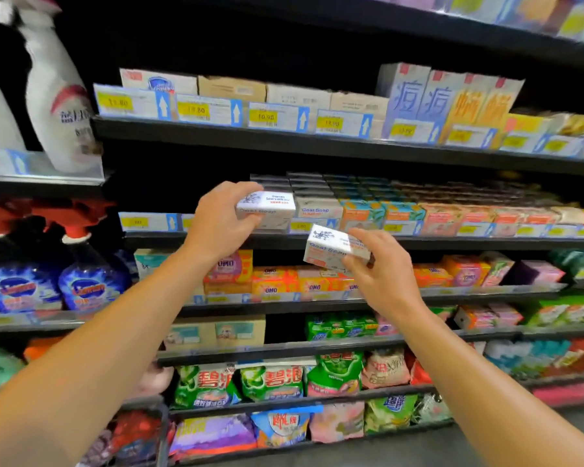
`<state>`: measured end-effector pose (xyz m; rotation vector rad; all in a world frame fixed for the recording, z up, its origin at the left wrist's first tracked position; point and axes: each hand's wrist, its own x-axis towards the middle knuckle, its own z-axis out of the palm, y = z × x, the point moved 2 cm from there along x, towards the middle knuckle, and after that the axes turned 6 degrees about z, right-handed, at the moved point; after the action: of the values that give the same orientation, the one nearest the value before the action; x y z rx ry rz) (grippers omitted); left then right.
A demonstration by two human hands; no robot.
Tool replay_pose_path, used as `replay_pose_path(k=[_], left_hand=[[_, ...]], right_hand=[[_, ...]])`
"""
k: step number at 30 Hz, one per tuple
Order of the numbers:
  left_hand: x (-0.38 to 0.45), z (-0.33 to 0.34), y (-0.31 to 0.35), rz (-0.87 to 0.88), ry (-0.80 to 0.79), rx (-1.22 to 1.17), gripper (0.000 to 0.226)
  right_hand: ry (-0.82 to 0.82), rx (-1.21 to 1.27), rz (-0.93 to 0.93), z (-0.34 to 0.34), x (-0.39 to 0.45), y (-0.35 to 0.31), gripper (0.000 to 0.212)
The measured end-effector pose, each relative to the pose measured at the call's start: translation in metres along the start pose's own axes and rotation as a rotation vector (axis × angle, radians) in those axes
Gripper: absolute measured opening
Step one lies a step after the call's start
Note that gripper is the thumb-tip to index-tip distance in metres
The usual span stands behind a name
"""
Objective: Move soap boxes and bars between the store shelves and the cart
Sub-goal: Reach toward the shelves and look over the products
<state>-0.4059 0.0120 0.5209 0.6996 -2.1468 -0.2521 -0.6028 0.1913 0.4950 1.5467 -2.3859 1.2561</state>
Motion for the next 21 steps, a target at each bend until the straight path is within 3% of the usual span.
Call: replay_pose_path(k=[15,21], left_hand=[[0.073,0.064,-0.058,-0.147,-0.239,0.066,0.046],[0.076,0.073,-0.069,-0.227,-0.21,0.188,0.047]], right_hand=[[0.006,0.094,0.002,0.044,0.072,0.033,0.046],[-0.003,0.116,-0.018,0.047,0.079,0.042,0.046]])
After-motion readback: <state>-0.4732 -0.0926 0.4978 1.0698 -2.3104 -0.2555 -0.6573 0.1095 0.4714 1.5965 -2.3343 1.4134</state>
